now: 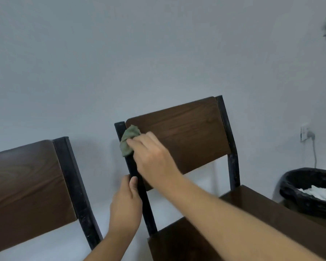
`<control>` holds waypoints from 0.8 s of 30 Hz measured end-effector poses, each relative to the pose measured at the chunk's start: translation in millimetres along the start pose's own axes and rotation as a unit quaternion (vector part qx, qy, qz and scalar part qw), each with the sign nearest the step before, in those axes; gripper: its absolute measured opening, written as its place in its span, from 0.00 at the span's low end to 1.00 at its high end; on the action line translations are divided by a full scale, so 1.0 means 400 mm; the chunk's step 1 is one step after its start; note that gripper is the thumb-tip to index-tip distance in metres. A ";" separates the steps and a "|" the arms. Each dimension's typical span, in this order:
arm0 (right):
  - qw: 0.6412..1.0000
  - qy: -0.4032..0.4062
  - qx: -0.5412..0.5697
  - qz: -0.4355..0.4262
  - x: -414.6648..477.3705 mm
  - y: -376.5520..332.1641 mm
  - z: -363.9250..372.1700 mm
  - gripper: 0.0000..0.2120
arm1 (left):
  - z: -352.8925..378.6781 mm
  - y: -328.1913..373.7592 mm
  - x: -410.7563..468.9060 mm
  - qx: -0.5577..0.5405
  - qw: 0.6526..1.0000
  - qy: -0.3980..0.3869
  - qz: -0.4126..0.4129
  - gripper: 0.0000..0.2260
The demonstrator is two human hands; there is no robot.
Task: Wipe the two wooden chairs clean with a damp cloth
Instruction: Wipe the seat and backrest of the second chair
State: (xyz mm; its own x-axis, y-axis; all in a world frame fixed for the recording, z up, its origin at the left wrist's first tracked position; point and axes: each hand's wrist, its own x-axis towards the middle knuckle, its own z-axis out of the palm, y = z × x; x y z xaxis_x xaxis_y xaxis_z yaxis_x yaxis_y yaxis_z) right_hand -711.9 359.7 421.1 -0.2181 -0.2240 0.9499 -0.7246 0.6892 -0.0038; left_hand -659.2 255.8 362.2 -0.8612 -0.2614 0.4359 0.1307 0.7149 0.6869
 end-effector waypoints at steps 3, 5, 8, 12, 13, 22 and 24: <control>0.986 0.052 -0.032 0.155 0.087 0.098 -0.060 0.13 | 0.004 0.000 0.001 -0.004 1.000 0.002 -0.007 0.16; 0.949 0.122 -0.027 0.290 0.134 0.135 -0.088 0.11 | 0.008 0.000 0.003 -0.005 1.000 -0.002 -0.006 0.17; 0.976 0.081 -0.002 0.201 0.137 0.066 -0.056 0.09 | 0.004 0.003 0.003 -0.003 1.000 -0.005 -0.002 0.17; 1.000 -0.010 -0.024 0.001 0.016 0.078 -0.060 0.09 | 0.006 0.004 0.004 0.005 1.000 -0.007 -0.008 0.19; 0.999 -0.001 -0.036 0.019 -0.003 0.126 -0.080 0.09 | 0.005 0.005 0.004 0.003 1.000 -0.009 -0.012 0.20; 0.952 0.046 -0.105 0.283 0.049 0.448 -0.267 0.12 | -0.012 0.007 0.000 -0.031 0.999 -0.024 -0.024 0.28; 0.950 0.062 -0.116 0.282 0.032 0.456 -0.251 0.12 | -0.009 0.000 0.000 -0.030 0.999 -0.037 -0.020 0.27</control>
State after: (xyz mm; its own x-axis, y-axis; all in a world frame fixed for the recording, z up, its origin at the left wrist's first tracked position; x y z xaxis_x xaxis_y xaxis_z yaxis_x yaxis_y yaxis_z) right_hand -781.0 551.7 463.9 -0.4398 0.2997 0.8466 -0.3476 0.8124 -0.4681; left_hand -657.3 253.5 364.3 -0.9003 -0.2390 0.3637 0.1221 0.6635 0.7382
